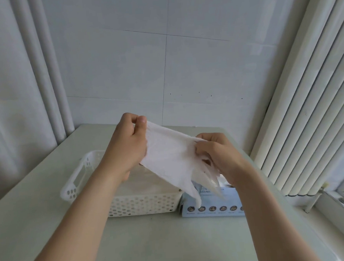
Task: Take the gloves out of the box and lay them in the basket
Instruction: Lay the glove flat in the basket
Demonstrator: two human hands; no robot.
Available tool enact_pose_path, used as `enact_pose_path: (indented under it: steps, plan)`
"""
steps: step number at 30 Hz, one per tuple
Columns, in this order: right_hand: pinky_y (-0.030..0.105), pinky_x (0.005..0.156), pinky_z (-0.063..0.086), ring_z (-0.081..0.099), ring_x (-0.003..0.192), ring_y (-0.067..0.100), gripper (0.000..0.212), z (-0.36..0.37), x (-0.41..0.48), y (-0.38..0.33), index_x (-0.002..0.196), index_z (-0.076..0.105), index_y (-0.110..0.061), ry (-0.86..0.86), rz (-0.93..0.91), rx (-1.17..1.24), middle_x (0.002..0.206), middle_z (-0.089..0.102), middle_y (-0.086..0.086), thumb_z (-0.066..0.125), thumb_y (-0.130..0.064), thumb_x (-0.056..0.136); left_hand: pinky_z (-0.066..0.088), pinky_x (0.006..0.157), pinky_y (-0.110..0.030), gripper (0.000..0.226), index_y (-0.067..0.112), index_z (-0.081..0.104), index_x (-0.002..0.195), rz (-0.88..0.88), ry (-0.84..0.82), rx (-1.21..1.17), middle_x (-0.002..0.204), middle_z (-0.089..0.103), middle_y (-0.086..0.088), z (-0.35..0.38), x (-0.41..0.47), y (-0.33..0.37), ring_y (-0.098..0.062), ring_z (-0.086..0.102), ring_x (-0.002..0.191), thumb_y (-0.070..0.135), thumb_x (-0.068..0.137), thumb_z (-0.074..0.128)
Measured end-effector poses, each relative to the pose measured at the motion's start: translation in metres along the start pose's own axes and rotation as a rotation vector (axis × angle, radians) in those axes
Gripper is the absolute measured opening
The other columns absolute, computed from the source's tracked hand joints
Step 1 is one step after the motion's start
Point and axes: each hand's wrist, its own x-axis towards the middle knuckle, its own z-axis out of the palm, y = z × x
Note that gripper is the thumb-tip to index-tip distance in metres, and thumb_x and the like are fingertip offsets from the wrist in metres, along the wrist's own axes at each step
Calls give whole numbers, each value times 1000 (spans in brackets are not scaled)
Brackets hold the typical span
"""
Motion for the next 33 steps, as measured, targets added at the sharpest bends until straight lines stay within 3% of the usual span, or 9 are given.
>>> enact_pose_path:
  steps: [5, 11, 15, 17, 20, 22, 25, 30, 33]
  plan:
    - [25, 51, 30, 40, 56, 20, 13, 26, 17, -16, 76, 67, -10, -5, 7, -54, 62, 53, 3, 60, -7, 88, 45, 39, -25, 26, 18, 49, 115, -96, 28, 162, 100, 54, 1, -32, 14, -12, -19, 56, 83, 41, 112, 37]
    - [22, 51, 36, 45, 45, 19, 6, 63, 49, -38, 81, 68, -7, -135, 112, -284, 61, 56, 3, 64, -10, 80, 48, 39, -26, 34, 15, 44, 134, -350, -14, 253, 110, 56, -5, -73, 28, -36, -24, 56, 85, 39, 113, 34]
    - [20, 53, 43, 55, 45, 10, 25, 82, 64, -28, 98, 74, -10, -138, 83, -590, 55, 64, -5, 80, -25, 79, 57, 43, -37, 21, 14, 34, 127, -497, -50, 387, 128, 51, -11, -79, 25, -50, -37, 66, 87, 30, 114, 34]
    - [23, 59, 51, 66, 64, 5, 38, 87, 67, -19, 105, 70, -21, -74, 26, -667, 73, 71, -4, 89, -34, 75, 63, 53, -45, 23, 15, 29, 133, -568, -80, 497, 124, 50, -8, -79, 24, -55, -34, 69, 66, 25, 113, 34]
    - [39, 90, 56, 61, 108, 18, 48, 90, 70, -14, 117, 66, -27, -3, -29, -809, 113, 64, 0, 88, -33, 75, 62, 61, -43, 69, 18, 2, 162, -634, -151, 581, 116, 59, -18, -81, 27, -57, -32, 69, 57, 29, 110, 47]
    - [39, 100, 49, 54, 122, 24, 46, 89, 66, -17, 123, 65, -30, -9, -79, -925, 122, 58, 0, 78, -22, 80, 63, 81, -48, 86, 16, -4, 164, -583, -231, 761, 127, 57, -22, -82, 27, -54, -38, 73, 85, 40, 106, 56]
    - [37, 99, 45, 52, 124, 25, 38, 89, 52, -31, 123, 67, -31, -42, -228, -920, 121, 54, -1, 73, -23, 86, 50, 106, -51, 85, 12, 17, 160, -450, -345, 1110, 153, 37, -21, -83, 27, -50, -42, 51, 130, 52, 100, 62]
    - [37, 95, 42, 44, 130, 20, 66, 104, 27, -39, 145, 51, -39, -458, -147, -999, 132, 48, -4, 78, -55, 87, 38, 111, -45, 39, 37, 47, 138, -255, -520, 1080, 144, 32, -1, -77, 19, -37, -31, 34, 134, 41, 102, 62]
    - [38, 100, 40, 37, 144, 21, 81, 105, 27, -29, 157, 36, -42, -550, -63, -1096, 149, 45, -4, 78, -51, 89, 43, 105, -38, 52, 45, 43, 148, -237, -715, 1049, 150, 34, 6, -66, 14, -36, -25, 39, 136, 49, 100, 63]
